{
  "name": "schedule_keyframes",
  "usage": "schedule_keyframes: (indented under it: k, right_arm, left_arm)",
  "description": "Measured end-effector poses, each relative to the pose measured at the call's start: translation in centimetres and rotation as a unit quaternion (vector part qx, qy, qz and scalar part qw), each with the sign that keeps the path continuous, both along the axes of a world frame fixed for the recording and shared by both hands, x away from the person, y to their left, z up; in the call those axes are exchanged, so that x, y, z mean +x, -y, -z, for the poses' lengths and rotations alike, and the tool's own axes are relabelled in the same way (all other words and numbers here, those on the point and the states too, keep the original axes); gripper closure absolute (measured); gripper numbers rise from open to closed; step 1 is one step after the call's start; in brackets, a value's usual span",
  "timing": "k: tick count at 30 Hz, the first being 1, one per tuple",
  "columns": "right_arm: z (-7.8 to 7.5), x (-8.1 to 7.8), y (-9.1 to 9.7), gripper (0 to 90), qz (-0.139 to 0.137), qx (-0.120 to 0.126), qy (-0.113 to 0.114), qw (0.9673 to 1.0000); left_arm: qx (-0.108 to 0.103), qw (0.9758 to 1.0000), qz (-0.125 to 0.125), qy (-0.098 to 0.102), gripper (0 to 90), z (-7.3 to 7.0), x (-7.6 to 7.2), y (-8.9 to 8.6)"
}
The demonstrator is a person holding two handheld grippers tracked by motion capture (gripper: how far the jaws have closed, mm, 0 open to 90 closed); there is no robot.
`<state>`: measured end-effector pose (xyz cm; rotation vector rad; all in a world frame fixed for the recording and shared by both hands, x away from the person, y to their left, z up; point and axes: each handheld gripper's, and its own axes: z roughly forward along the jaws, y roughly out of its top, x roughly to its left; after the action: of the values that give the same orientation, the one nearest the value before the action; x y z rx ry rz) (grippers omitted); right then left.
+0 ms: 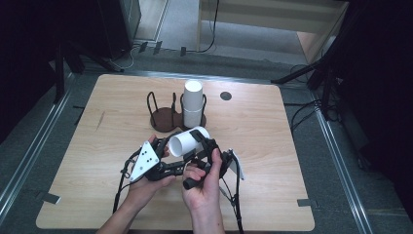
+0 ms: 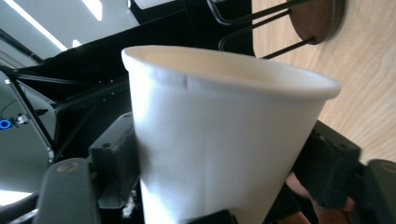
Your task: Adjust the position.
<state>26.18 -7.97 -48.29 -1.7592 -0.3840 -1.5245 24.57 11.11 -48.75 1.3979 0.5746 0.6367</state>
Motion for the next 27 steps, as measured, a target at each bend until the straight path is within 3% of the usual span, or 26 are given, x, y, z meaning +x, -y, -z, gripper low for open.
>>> schedule_keyframes:
  k: [2, 3, 5, 7, 13, 19, 24, 27]
  right_arm:
    - [0.0, 0.0, 0.0, 26.1, 0.006, 0.004, 0.003, 1.0]
    - [0.0, 0.0, 0.1, 26.4, 0.012, 0.005, 0.007, 0.9999]
    - [-0.2, 0.0, 0.3, 26.9, 0.02, 0.004, 0.012, 0.9997]
    - [-0.2, 0.1, 0.5, 27.0, 0.025, 0.002, 0.018, 0.9995]
    - [-0.3, 0.1, 0.8, 27.3, 0.032, -0.006, 0.027, 0.9991]
    - [-0.5, 0.0, 1.1, 28.2, 0.042, -0.029, 0.042, 0.9978]
    - [-1.2, -0.2, 1.7, 28.6, 0.067, -0.073, 0.066, 0.9929]
    - [-1.6, -0.3, 2.1, 28.7, 0.076, -0.087, 0.075, 0.9904]
  left_arm:
    - [0.019, 0.9995, -0.024, -0.007, 18.7, -0.3, -0.1, 0.0]
    - [0.013, 0.9993, -0.022, -0.027, 11.6, -0.4, -0.1, -0.1]
    - [-0.004, 0.9986, -0.013, -0.052, 7.8, -0.6, -0.1, -0.5]
    - [-0.004, 0.9974, -0.019, -0.07, 2.0, -0.8, 0.0, -0.8]
    - [-0.007, 0.9958, -0.009, -0.09, 0.7, -1.1, 0.1, -1.2]
    - [0.004, 0.9939, 0.001, -0.11, 0.0, -1.3, 0.1, -1.3]
    - [0.005, 0.9927, 0.011, -0.12, 0.0, -1.6, 0.0, -1.4]
    - [0.004, 0.9922, 0.013, -0.124, 0.0, -1.8, 0.0, -1.6]
